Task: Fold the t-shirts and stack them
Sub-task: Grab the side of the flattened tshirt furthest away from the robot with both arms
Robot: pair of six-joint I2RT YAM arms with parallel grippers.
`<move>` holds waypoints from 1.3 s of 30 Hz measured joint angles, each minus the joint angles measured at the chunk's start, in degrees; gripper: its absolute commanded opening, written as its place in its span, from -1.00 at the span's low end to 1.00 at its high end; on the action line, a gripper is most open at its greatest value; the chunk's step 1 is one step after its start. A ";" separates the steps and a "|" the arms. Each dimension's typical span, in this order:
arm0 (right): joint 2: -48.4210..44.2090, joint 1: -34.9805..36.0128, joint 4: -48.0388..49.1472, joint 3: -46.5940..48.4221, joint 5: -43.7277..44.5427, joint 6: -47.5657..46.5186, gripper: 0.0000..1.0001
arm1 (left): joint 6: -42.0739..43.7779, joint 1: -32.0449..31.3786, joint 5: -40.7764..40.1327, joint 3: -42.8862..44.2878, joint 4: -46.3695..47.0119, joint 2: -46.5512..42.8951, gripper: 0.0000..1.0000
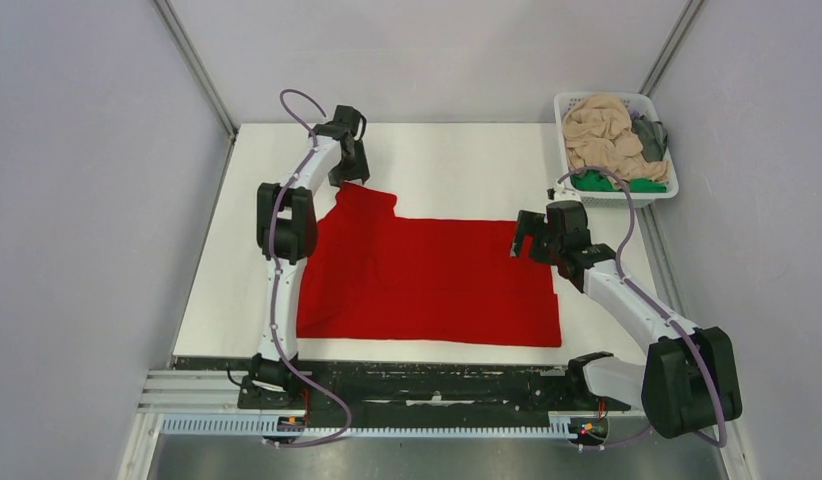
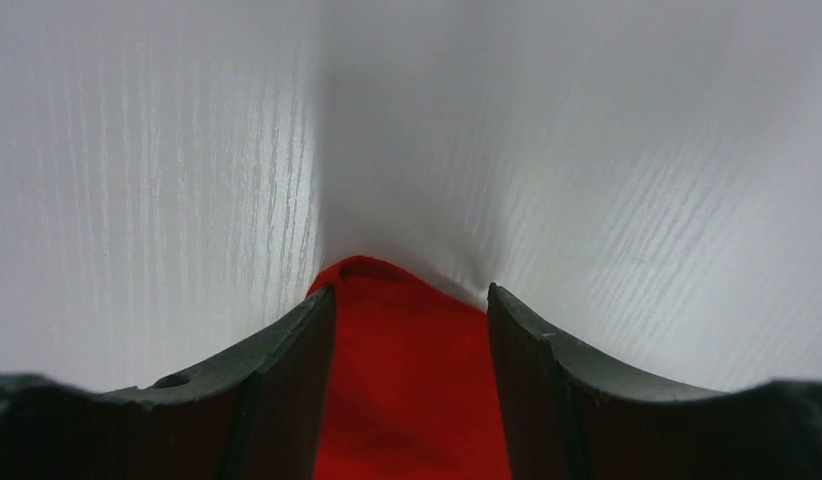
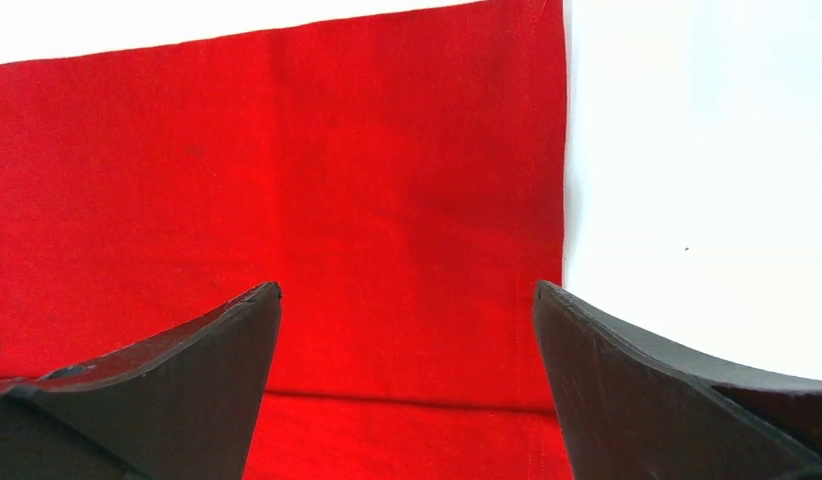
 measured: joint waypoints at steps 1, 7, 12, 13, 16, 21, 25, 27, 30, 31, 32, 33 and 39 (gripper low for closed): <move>0.07 -0.13 0.22 -0.07 -0.02 -0.09 0.96 | 0.00 0.00 -0.20 0.02 -0.22 0.26 0.23; 0.46 -0.92 0.92 -0.79 -0.22 -0.59 0.96 | 0.04 0.00 -1.31 0.42 -1.27 1.14 -0.03; 0.52 -1.60 1.05 -0.83 -0.37 -0.83 0.96 | 0.11 0.00 -1.33 0.44 -1.46 1.18 -0.41; 0.52 -1.70 1.16 -0.83 -0.37 -0.85 0.96 | 0.22 0.00 -1.31 0.44 -1.49 1.18 -0.55; 0.52 -2.10 1.60 -0.83 0.13 -0.85 0.96 | 0.74 0.00 -1.29 0.52 -1.62 1.20 -0.95; 2.34 -2.56 2.29 -0.50 3.67 -0.79 0.93 | 1.14 -0.24 -0.96 0.70 -1.88 1.20 -0.96; 6.82 -2.64 2.62 1.73 7.52 -0.81 0.89 | 1.16 -0.81 -0.81 0.68 -1.88 1.07 -0.96; 9.86 -2.71 2.71 3.96 9.44 -0.83 0.87 | 1.16 -1.31 -0.81 -0.50 -1.38 0.09 -0.96; 14.84 -2.84 3.10 8.28 11.52 -0.83 0.79 | 1.16 -2.23 -0.76 -4.33 -0.31 -3.37 -0.96; 16.55 -2.89 3.56 9.68 12.13 -0.85 0.74 | 1.16 -2.60 -0.74 -5.73 -0.02 -4.94 -0.96; 18.14 -2.99 4.20 10.93 12.44 -0.85 0.71 | 1.16 -2.86 -0.74 -6.58 0.24 -6.12 -0.96; 19.69 -3.10 4.63 12.15 12.70 -0.85 0.68 | 1.16 -3.17 -0.76 -7.63 0.81 -7.52 -0.96; 29.35 -4.26 6.67 19.02 13.51 -0.83 0.50 | 1.16 -4.07 -0.79 -11.61 3.96 -13.81 -0.96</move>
